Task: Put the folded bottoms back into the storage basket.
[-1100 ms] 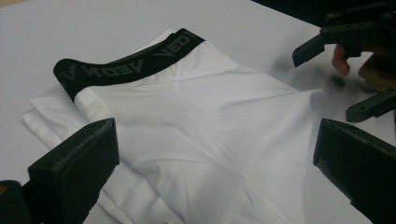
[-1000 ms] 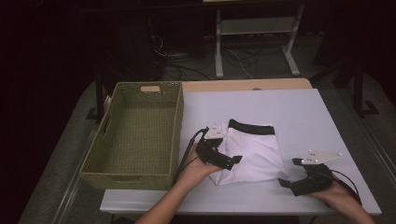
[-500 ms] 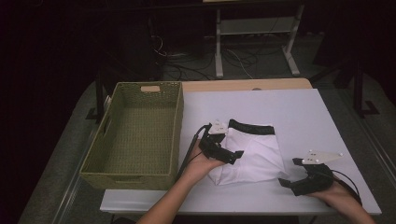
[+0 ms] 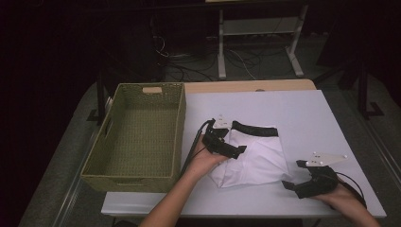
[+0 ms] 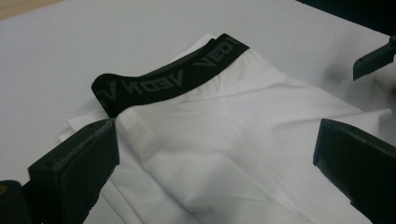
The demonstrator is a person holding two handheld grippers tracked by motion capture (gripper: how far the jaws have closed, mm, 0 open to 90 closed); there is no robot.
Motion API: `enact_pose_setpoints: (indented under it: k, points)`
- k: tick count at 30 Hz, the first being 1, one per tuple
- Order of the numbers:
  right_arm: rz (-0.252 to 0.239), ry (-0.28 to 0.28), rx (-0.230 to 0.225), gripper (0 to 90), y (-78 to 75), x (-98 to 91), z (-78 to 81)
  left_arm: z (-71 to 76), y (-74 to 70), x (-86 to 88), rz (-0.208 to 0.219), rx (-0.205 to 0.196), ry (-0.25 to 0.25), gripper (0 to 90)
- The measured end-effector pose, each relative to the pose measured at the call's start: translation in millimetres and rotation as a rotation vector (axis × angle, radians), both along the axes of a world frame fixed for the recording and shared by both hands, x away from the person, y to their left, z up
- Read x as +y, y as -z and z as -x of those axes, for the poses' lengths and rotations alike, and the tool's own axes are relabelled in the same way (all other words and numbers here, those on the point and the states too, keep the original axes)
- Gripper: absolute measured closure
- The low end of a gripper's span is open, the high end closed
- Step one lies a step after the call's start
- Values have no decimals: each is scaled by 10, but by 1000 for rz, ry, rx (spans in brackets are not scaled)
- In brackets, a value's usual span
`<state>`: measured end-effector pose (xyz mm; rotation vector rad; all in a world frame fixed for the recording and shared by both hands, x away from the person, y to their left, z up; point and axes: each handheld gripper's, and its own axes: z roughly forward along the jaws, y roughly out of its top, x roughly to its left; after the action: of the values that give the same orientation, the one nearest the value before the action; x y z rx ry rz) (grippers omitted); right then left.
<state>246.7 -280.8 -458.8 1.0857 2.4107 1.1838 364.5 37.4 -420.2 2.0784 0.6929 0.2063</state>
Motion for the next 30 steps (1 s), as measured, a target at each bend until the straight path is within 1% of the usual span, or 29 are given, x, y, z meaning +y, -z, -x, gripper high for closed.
enact_pose_setpoints:
  k: [4,8,9,11,12,14,15,17,18,22,23,25,29,30]
  points:
    - [-2,1,0,28,0,-3,0,-54,-8,-12,0,-2,-10,4]
    - [0,0,1,28,1,-3,0,-127,-1,-13,-6,-1,-32,5]
    - [1,-1,1,28,1,-2,1,-165,0,-8,3,2,-40,44]
    - [1,-1,2,28,1,-1,1,-185,1,-10,6,-1,-46,62]
    - [0,-2,0,28,2,-2,1,-227,0,-16,-2,-2,-56,62]
    - [0,-2,0,28,1,-2,2,-242,2,-19,-3,-5,-62,70]
    - [0,-1,3,28,1,-4,4,-259,7,-20,-4,-9,-61,109]
    - [-1,0,2,28,2,-6,3,-306,28,-22,-20,-11,-66,138]
    - [-1,0,2,28,2,-6,3,-306,28,-22,-20,-11,-66,141]
    - [1,-2,3,29,3,-4,4,-365,63,-21,-44,-9,-78,151]
    - [1,-2,5,29,4,-4,6,-399,80,-13,-41,3,-80,170]
    - [0,-3,4,29,3,-3,6,-415,89,-12,-42,5,-85,180]
    - [3,-6,3,29,6,0,4,-490,128,-21,-70,4,-98,182]
    - [4,-6,3,29,7,0,4,-507,133,-17,-66,7,-104,182]
